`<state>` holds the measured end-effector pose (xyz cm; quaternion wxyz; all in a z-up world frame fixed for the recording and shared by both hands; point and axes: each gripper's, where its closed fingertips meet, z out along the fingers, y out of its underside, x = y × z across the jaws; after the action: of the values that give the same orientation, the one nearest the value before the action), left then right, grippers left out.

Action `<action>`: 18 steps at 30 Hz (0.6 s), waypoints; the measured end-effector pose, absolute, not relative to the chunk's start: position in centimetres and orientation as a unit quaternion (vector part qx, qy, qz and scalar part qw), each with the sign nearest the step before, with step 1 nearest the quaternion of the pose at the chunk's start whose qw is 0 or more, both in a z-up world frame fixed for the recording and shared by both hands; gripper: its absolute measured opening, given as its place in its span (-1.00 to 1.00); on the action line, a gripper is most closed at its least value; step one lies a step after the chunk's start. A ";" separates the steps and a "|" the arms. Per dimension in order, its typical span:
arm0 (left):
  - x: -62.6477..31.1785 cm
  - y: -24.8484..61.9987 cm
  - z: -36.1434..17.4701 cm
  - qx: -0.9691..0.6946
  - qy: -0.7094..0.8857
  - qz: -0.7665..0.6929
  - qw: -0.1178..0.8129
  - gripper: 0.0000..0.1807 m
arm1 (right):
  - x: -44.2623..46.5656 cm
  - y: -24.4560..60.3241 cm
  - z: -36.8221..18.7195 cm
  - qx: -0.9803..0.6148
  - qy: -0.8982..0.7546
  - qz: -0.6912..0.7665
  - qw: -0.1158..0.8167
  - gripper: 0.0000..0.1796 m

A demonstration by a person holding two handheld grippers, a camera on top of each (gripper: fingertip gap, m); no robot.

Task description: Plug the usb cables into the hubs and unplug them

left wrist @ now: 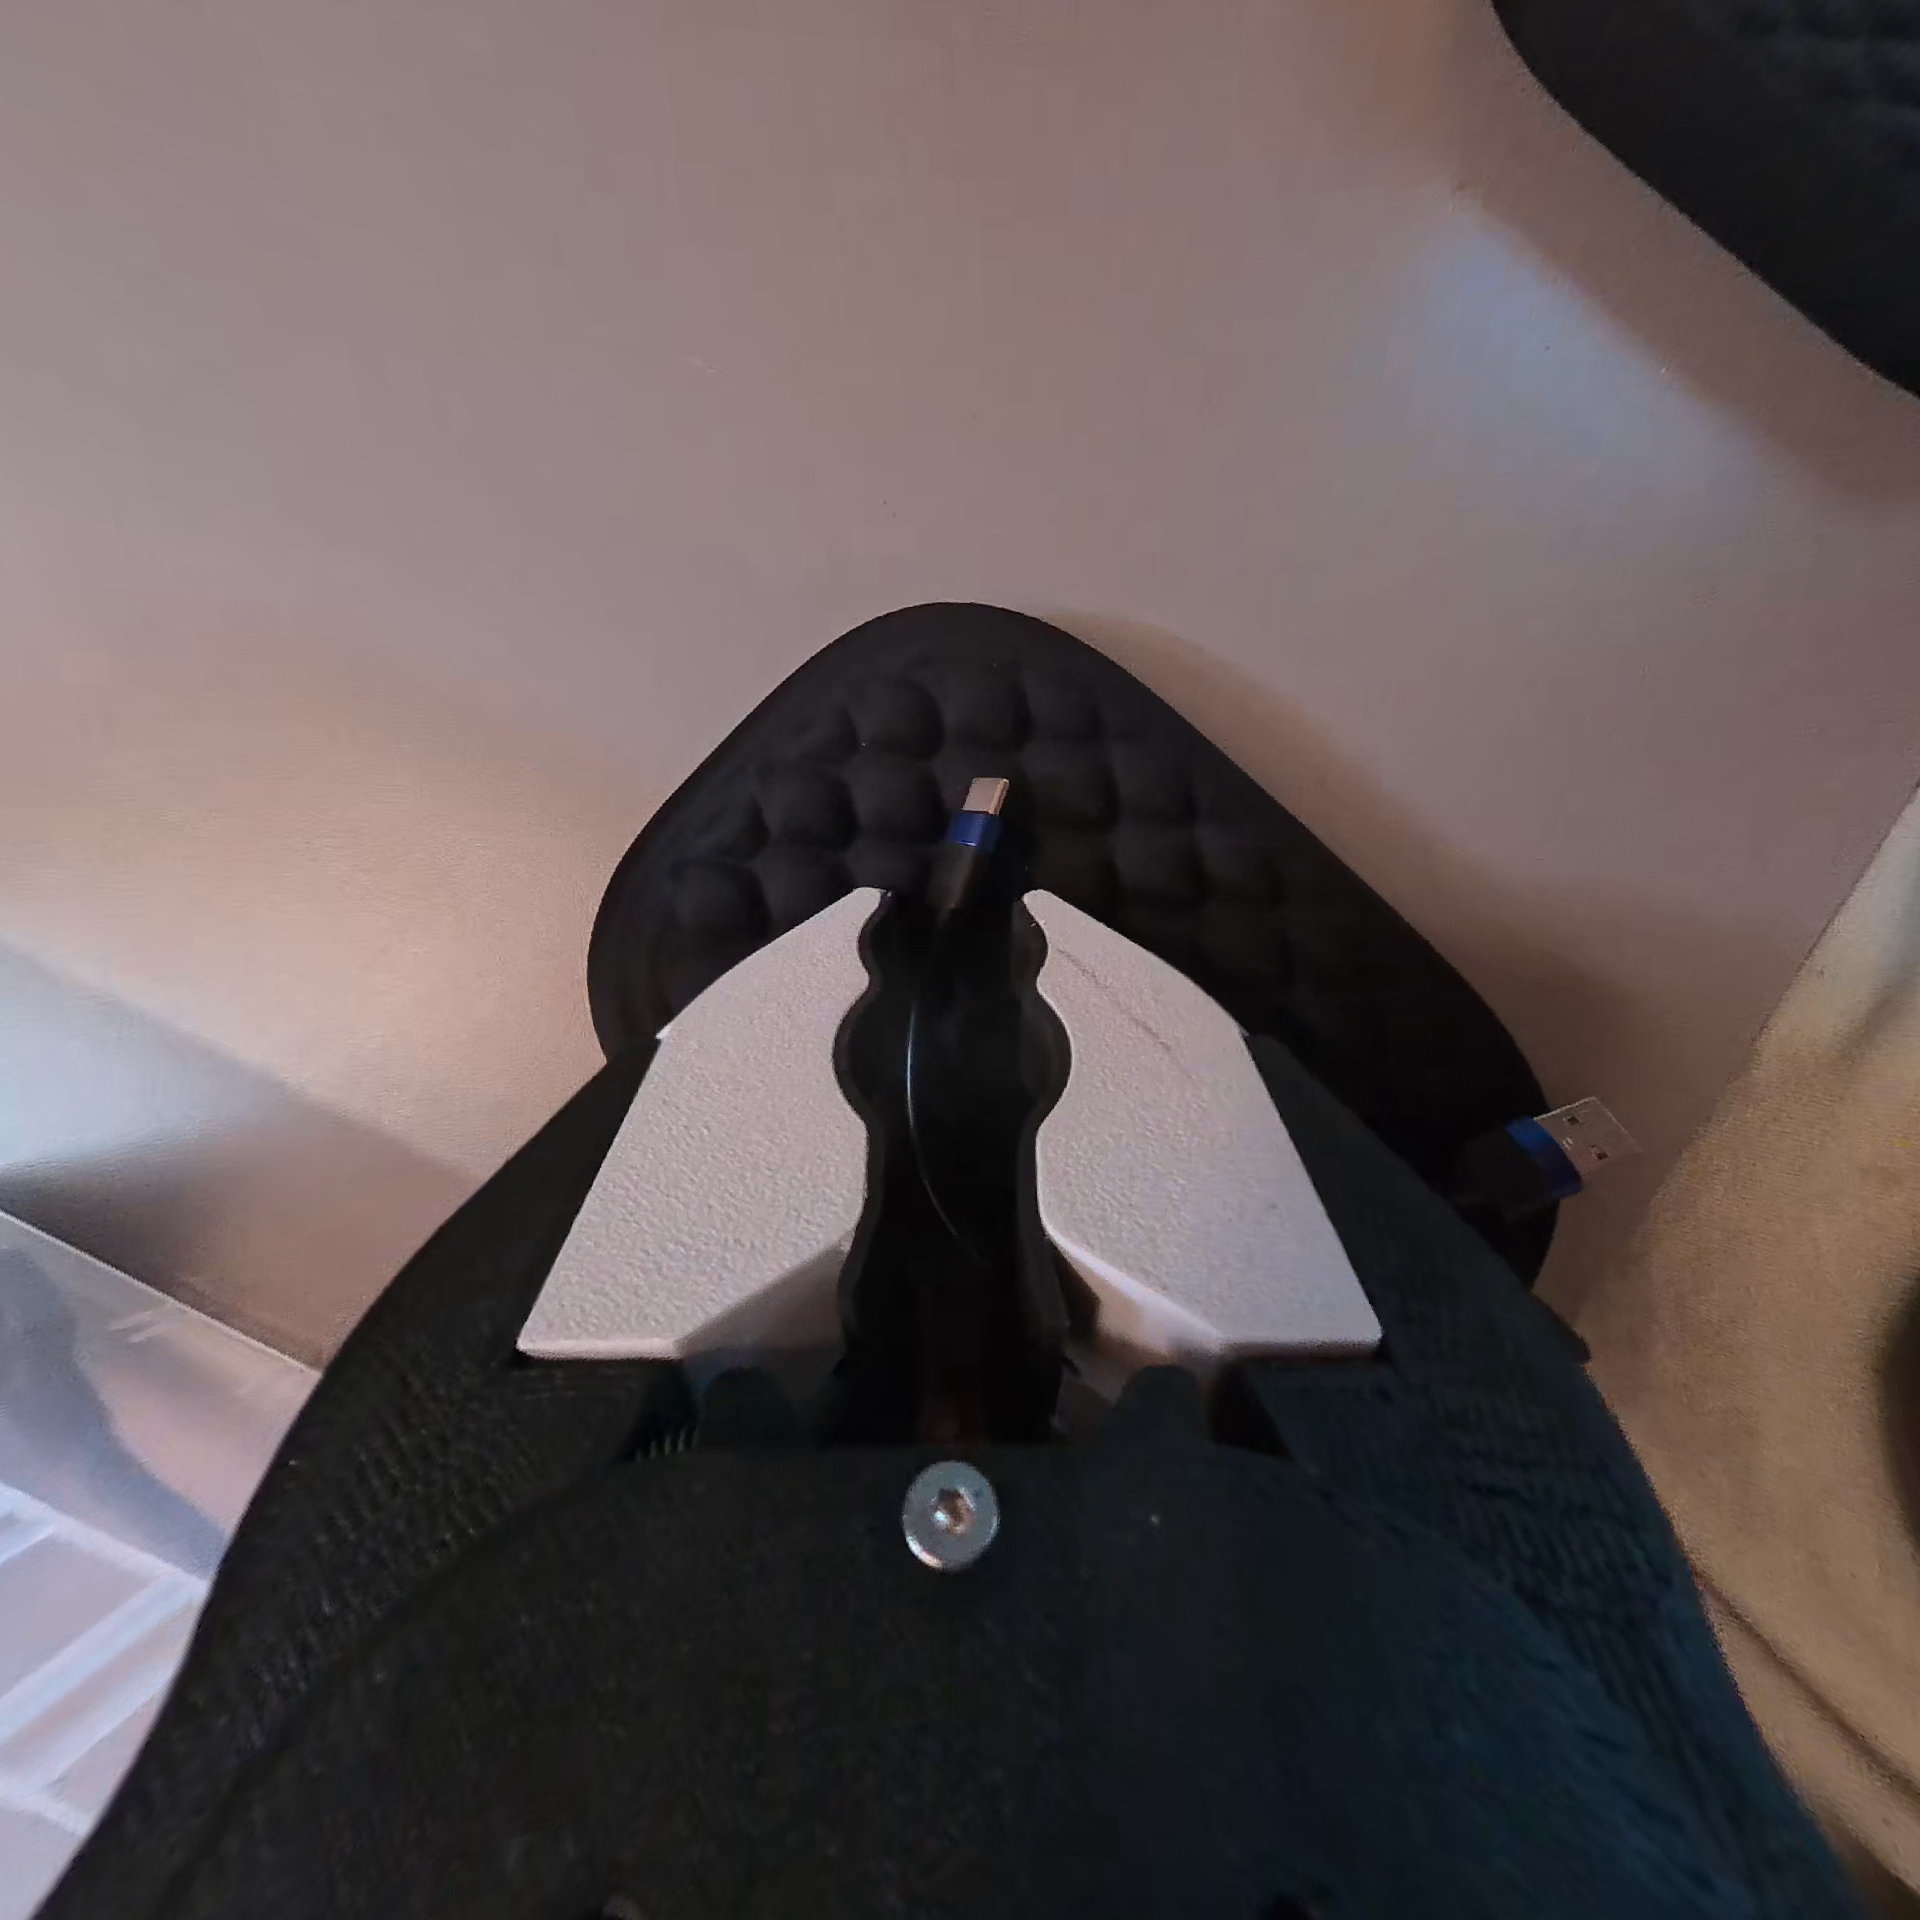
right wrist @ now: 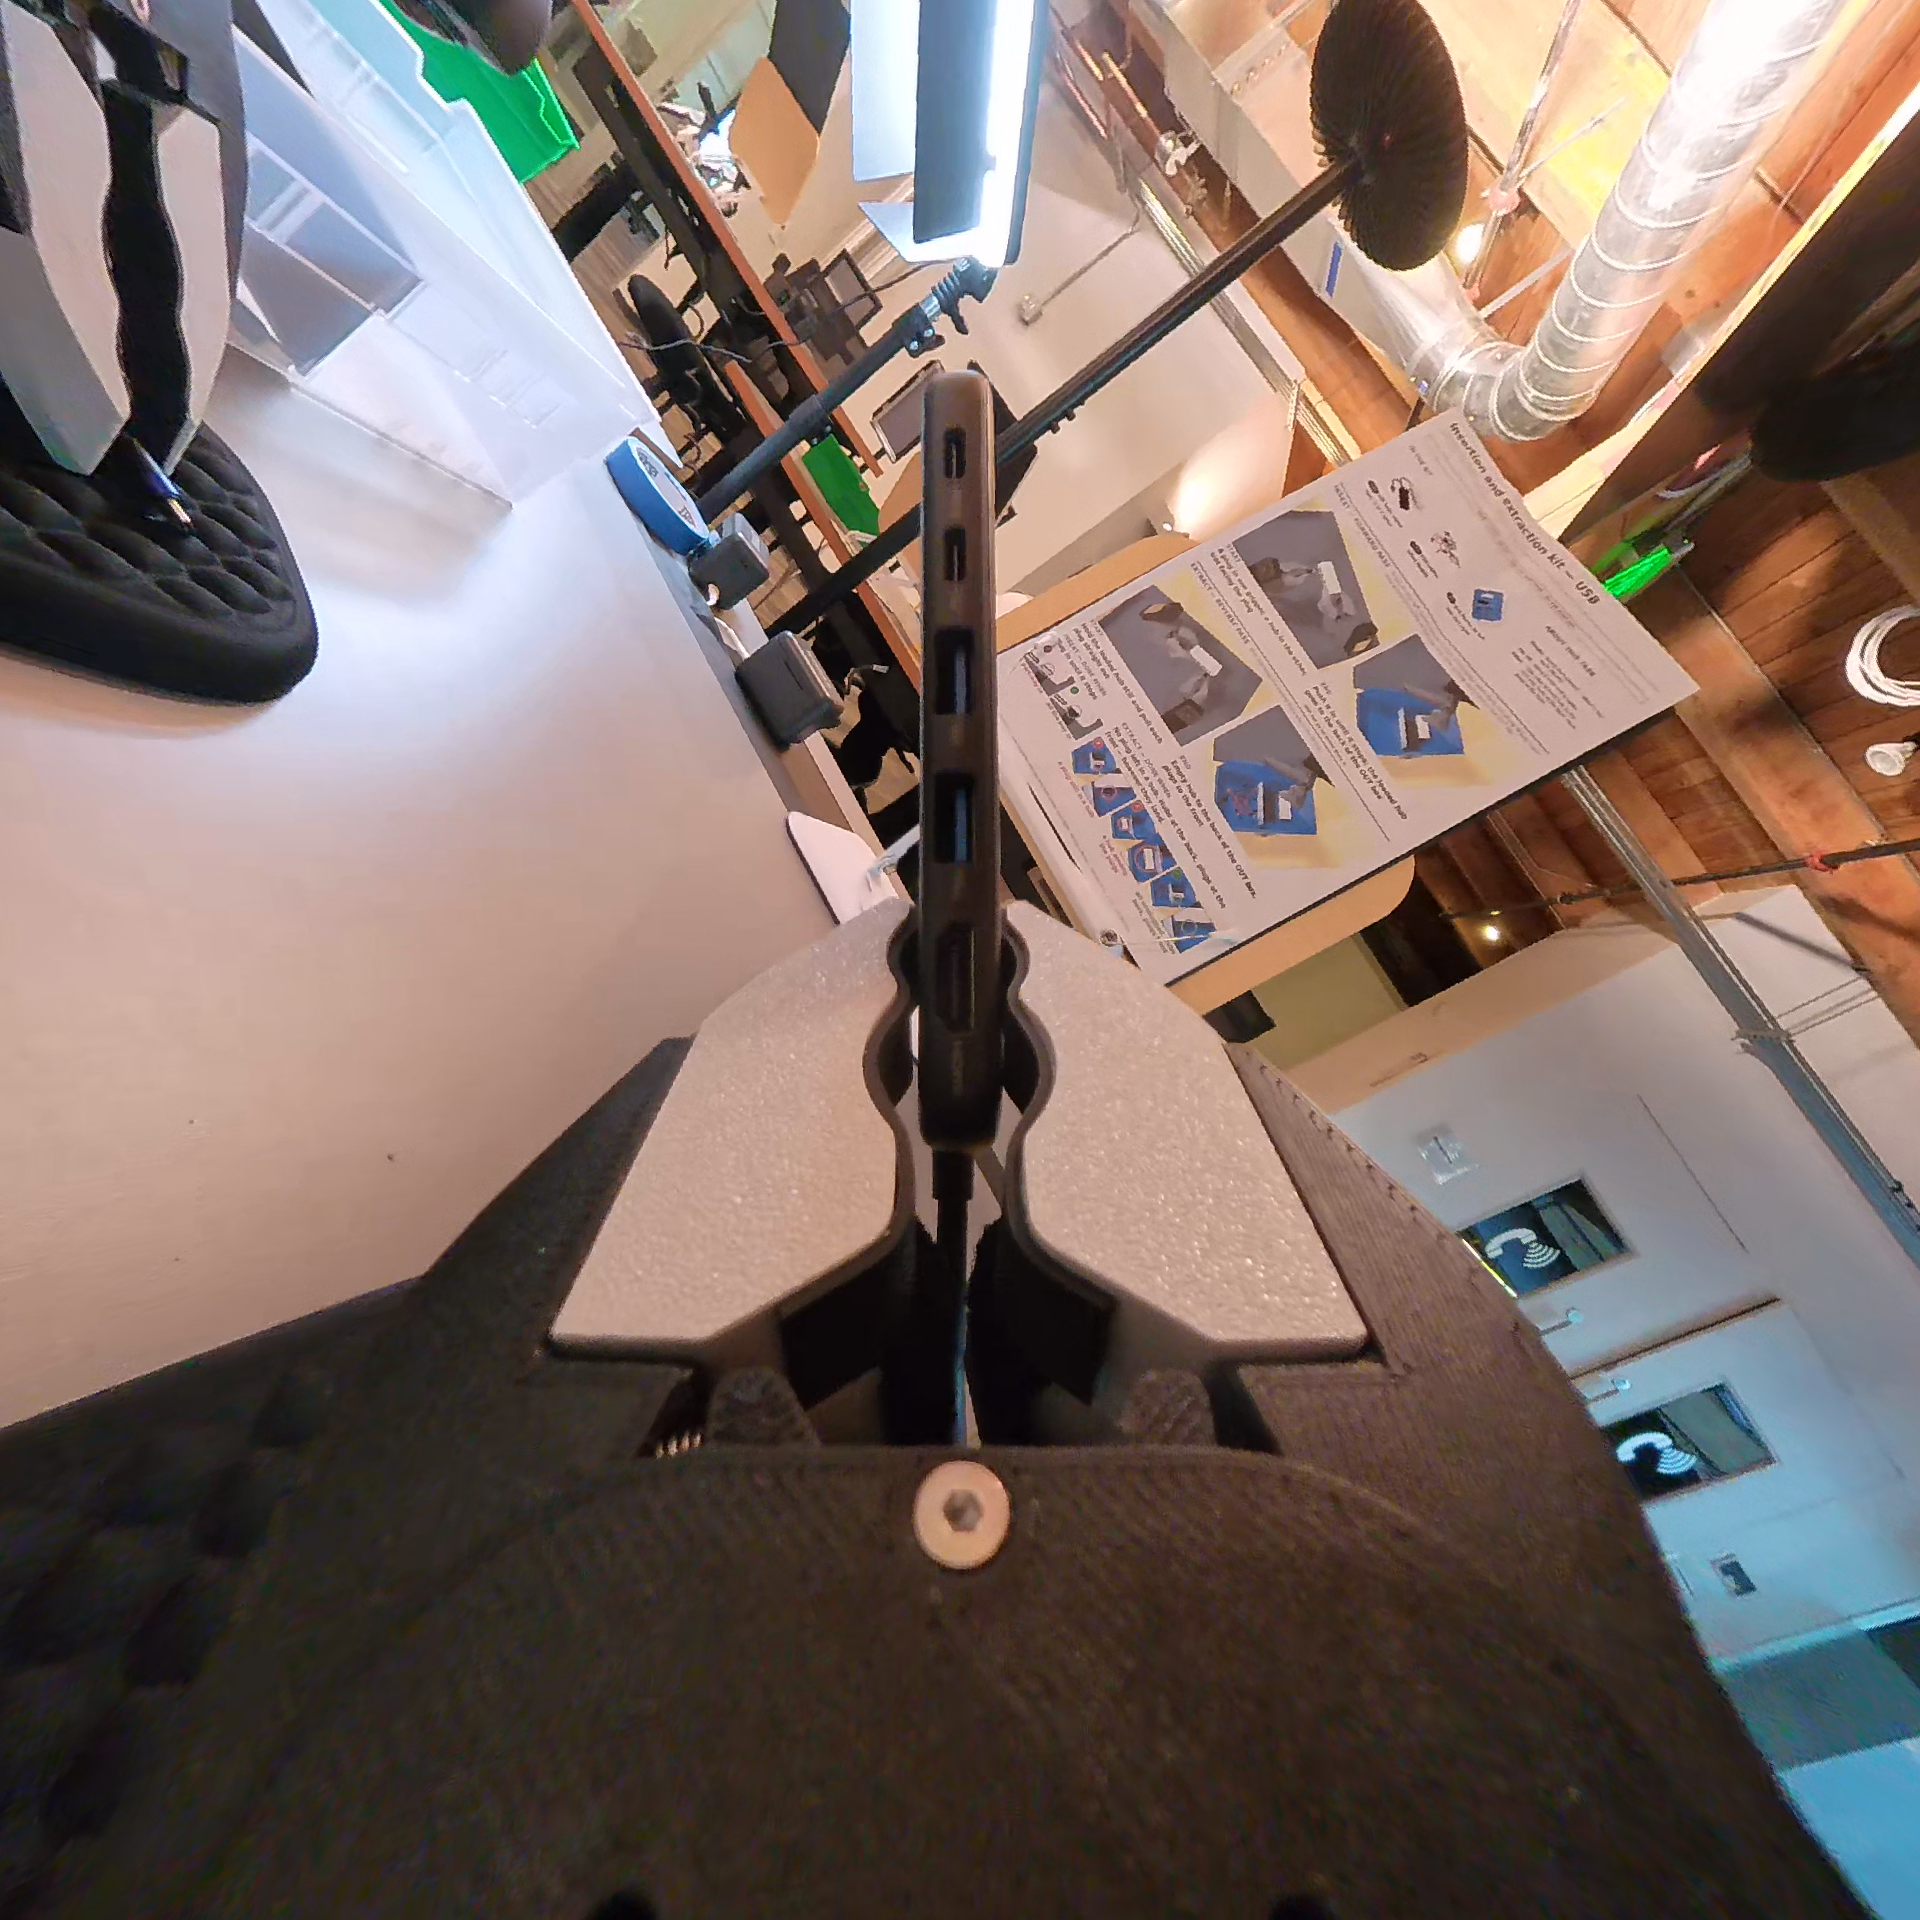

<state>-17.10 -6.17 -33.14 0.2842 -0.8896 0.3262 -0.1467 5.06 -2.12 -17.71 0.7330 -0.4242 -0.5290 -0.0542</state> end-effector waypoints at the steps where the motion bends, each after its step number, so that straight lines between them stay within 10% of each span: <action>1: -17.1 -6.2 -33.1 -0.890 0.323 -0.151 0.285 -0.77 | 5.0 -2.2 -17.7 -0.423 -0.529 -0.054 0.733 -0.87; 10: -16.6 -5.5 -31.2 -0.838 0.364 -0.103 0.392 -0.89 | 4.5 -2.4 -18.0 -0.419 -0.540 -0.052 0.728 -0.86; 18: -15.8 -3.2 -23.4 -0.671 0.463 0.300 0.495 -0.90 | 3.1 -0.4 -21.6 -0.527 -0.557 -0.074 0.637 -0.87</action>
<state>-15.77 -3.23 -23.41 0.4953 -0.6708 0.4630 0.3005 3.10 -0.42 -21.63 0.6370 -0.5273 -0.5574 -0.0736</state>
